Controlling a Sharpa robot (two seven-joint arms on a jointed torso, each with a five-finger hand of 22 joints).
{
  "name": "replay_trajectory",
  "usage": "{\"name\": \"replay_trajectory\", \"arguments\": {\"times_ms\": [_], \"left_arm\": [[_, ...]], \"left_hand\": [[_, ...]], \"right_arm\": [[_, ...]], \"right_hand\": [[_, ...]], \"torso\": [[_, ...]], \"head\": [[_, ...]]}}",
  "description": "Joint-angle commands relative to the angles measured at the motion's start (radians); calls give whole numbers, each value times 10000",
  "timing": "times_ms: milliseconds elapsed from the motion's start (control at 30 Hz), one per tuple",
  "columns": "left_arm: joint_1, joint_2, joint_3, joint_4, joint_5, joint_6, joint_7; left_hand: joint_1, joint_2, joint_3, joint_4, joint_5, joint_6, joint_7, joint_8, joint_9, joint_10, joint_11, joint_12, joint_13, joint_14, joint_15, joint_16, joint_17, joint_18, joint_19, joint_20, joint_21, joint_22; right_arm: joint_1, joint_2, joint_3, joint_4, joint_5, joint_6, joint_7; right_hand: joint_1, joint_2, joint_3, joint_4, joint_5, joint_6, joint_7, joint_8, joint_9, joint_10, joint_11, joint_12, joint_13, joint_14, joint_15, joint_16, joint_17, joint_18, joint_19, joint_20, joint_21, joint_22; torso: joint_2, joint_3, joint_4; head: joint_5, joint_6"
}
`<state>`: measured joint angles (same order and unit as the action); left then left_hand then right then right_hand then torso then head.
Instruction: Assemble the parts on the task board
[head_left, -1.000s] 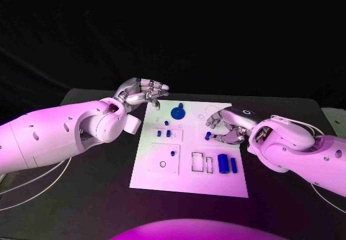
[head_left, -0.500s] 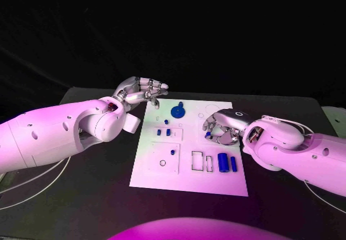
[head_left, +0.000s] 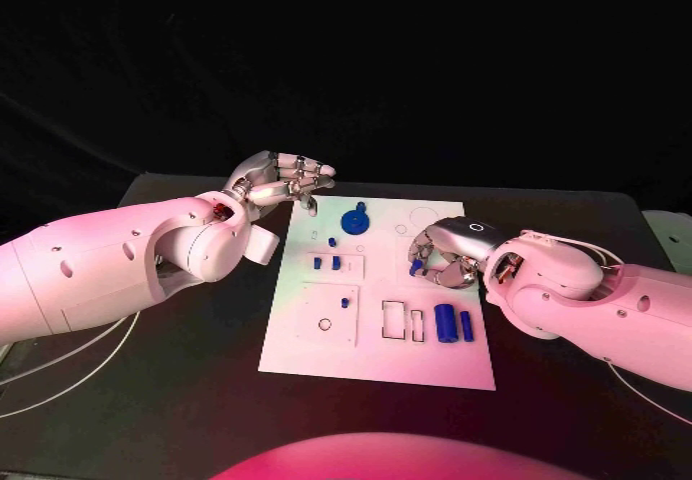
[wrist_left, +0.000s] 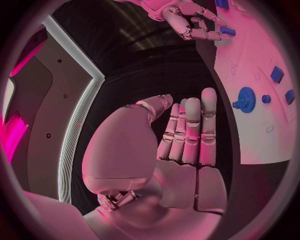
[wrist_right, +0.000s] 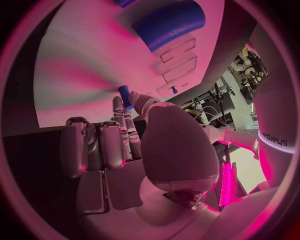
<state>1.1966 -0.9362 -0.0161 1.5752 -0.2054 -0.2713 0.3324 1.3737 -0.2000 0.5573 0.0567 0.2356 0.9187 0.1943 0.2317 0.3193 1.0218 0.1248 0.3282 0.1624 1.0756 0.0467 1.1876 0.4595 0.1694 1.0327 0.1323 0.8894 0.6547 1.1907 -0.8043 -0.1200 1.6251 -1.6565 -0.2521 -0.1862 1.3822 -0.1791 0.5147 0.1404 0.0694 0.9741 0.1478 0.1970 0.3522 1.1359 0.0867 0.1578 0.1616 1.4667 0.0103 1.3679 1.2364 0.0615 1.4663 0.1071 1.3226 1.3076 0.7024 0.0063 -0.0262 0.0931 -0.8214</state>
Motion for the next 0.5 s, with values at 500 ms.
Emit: {"name": "replay_trajectory", "arguments": {"times_ms": [500], "left_arm": [[9,-10,6,46,43,134,60]], "left_hand": [[-69,62,-54,28,-8,-58,10,9,9,-84,7,50,18,-45,8,38,-20,153,3,35,-68,-16]], "right_arm": [[-105,103,-4,-21,-470,-65,-227]], "right_hand": [[115,108,274,-35,-32,380,-87,232,91,424,-133,103,19,330,-155,43,-3,-188,409,-137,423,1754]], "torso": [[0,-9,7]], "head": [[-25,-32]]}}
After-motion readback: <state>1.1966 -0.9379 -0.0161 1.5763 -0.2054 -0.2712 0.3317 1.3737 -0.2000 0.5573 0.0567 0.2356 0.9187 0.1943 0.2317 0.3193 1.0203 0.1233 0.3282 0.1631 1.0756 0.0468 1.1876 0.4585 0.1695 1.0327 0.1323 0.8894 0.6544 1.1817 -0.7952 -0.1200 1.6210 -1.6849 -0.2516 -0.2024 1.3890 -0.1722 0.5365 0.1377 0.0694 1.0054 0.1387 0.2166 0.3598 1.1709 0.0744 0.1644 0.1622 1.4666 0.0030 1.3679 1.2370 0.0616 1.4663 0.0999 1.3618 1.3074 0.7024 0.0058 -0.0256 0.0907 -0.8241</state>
